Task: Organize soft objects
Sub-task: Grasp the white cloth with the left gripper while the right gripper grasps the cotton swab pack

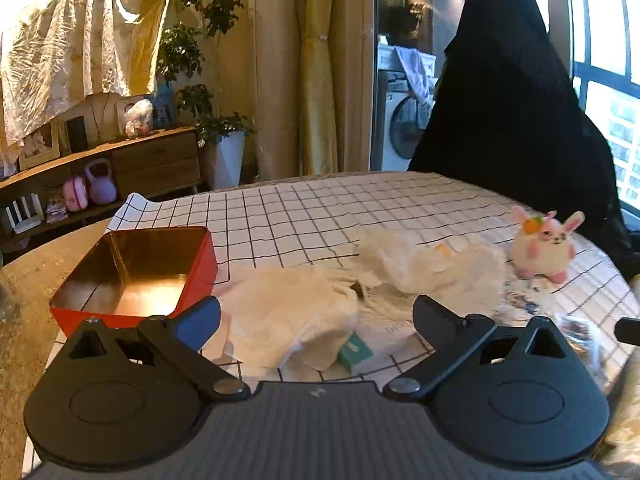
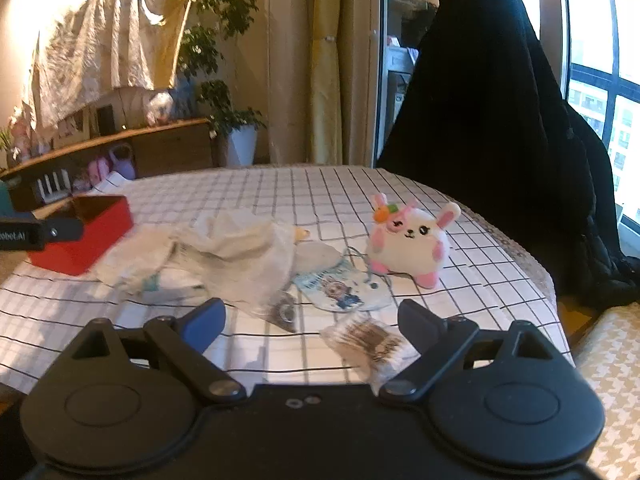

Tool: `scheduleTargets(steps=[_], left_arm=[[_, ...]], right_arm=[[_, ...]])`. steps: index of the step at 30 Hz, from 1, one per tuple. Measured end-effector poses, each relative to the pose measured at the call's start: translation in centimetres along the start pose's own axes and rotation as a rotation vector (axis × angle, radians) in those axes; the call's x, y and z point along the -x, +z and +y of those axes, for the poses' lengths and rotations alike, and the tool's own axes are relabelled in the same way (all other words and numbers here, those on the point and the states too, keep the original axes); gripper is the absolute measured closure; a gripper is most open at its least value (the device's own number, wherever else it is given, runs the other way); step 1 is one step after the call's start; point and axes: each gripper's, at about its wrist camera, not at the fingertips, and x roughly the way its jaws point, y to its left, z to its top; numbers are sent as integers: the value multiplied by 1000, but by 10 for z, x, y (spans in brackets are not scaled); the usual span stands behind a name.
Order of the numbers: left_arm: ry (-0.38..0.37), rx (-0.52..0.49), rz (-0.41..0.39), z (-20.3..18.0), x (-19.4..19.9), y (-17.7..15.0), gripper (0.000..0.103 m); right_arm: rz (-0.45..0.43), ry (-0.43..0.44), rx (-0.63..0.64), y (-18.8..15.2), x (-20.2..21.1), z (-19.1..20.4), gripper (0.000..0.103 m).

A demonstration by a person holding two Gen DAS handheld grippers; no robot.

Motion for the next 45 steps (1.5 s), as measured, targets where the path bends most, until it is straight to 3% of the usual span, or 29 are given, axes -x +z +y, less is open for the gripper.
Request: scheduleTargets(steps=[14,21,26,29,34,37,38,41,45], left_arm=[[-6,3,180,4,-103,-1,0],[-2,10,249,10,-132,-9,1],[-22,101,305,23,-147,-9,4],[-51,156,320,30,-150,-7,17],[-112,212,332,34,-150,-3,52],[-135,245,336,39,-150,-1,72],[-137,251,337,41,-150,0,74],[-114,246,338,44,-149,4,93],[-81,231,337,48,-144,7,97]], right_arm=[[169,80,128,-7,-79,-29,14],[231,104,178,-13,-105,-32,14],[251,95,182,-14,-117,-36,16],[256,88,192,-17,-121,-37,16],[253,74,186,-18,-123,-38,20],[250,68,172,-17,-123,-40,28],[251,66,169,-16,-123,-41,32],[252,60,159,-16,-123,-46,40],[250,42,142,-13,-120,-47,53]])
